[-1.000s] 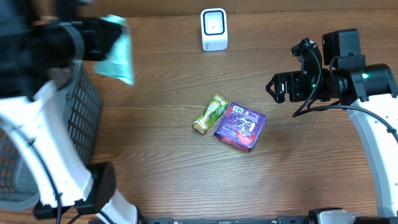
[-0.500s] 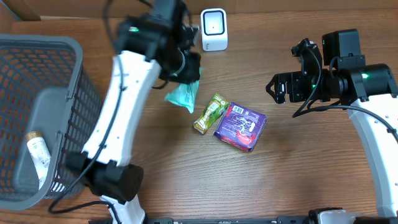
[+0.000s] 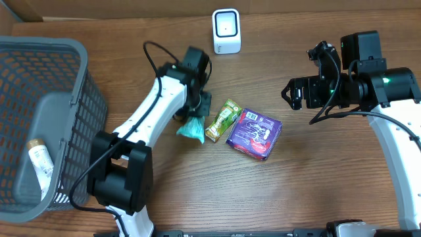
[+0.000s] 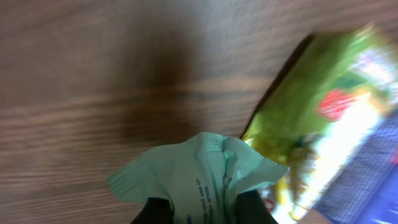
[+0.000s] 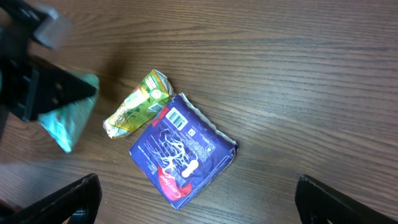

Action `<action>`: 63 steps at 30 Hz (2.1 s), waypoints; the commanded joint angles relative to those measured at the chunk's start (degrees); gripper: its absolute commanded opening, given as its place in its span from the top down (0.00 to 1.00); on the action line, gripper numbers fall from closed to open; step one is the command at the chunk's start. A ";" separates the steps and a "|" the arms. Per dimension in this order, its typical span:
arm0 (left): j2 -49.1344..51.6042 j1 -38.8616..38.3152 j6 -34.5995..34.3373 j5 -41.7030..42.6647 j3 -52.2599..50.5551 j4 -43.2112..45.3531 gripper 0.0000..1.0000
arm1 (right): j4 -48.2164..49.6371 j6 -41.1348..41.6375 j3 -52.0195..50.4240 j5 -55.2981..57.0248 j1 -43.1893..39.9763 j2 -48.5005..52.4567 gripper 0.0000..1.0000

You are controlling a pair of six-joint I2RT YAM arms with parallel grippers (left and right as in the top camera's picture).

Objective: Scan the item barcode
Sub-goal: 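Carry the mint-green wrapper out and set it left of the green pouch, then move the left gripper back into the basket toward the white tube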

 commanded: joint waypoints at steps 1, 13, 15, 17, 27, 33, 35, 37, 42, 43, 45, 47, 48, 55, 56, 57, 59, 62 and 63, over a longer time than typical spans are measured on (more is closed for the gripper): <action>-0.20 -0.98 -1.97 1.57 -3.17 1.95 0.96 | 0.33 0.13 0.02 -0.31 0.37 0.02 0.00; -0.13 -4.85 -2.19 12.07 -5.55 10.16 0.54 | 0.55 0.15 0.02 -0.31 0.37 0.07 0.00; -0.13 -5.03 -2.14 12.00 -5.55 10.03 0.50 | 0.55 0.15 0.02 -0.31 0.37 0.07 0.00; -0.15 -5.01 -2.14 11.82 -5.55 9.68 0.48 | 0.55 0.15 0.02 -0.31 0.37 0.07 0.00; -1.16 1.51 0.11 10.67 12.98 -7.50 0.43 | 0.55 0.15 0.02 -0.31 0.37 0.07 0.00; -2.43 8.00 3.32 9.66 36.54 -23.02 0.37 | 0.55 0.13 0.02 -0.31 0.37 0.07 0.00; -2.82 10.38 4.11 9.55 43.23 -27.12 0.36 | 0.55 0.13 0.02 -0.31 0.37 0.07 0.00; -3.45 13.07 4.31 8.39 48.96 -31.06 0.36 | 0.55 0.15 0.02 -0.31 0.37 0.07 0.00; -6.25 22.34 3.96 0.83 56.76 -39.21 0.32 | 0.55 0.13 0.02 -0.31 0.37 0.07 0.00; -7.08 24.96 3.58 -0.20 56.96 -40.48 0.31 | 0.55 0.15 0.02 -0.31 0.37 0.07 0.00; -8.81 30.03 3.45 -0.22 56.19 -40.63 0.30 | 0.55 0.15 0.02 -0.31 0.37 0.07 0.00; -10.25 35.15 3.48 -0.24 55.45 -40.63 0.29 | 0.55 0.15 0.02 -0.31 0.37 0.07 0.00; -10.78 37.88 3.45 -0.24 55.23 -40.63 0.29 | 0.52 0.15 0.02 -0.31 0.37 0.07 0.00; -11.23 52.54 4.31 -2.34 52.81 -40.61 0.28 | 0.15 0.15 0.02 -0.31 0.37 0.07 0.00; -11.23 54.31 4.28 -4.11 51.49 -40.61 0.28 | 0.17 0.13 0.02 -0.31 0.37 0.07 0.00; -11.23 55.82 4.28 -5.42 50.16 -40.54 0.29 | 0.20 0.13 0.02 -0.31 0.37 0.07 0.00; -11.23 59.34 4.31 -6.34 46.31 -39.52 0.29 | 0.20 0.13 0.02 -0.31 0.37 0.07 0.00; -11.26 63.56 4.52 -2.16 40.11 -36.28 0.31 | 0.31 0.15 0.02 -0.31 0.37 0.07 0.00; -11.26 64.59 5.14 -0.74 37.51 -34.62 0.32 | 0.35 0.15 0.02 -0.33 0.37 0.07 0.00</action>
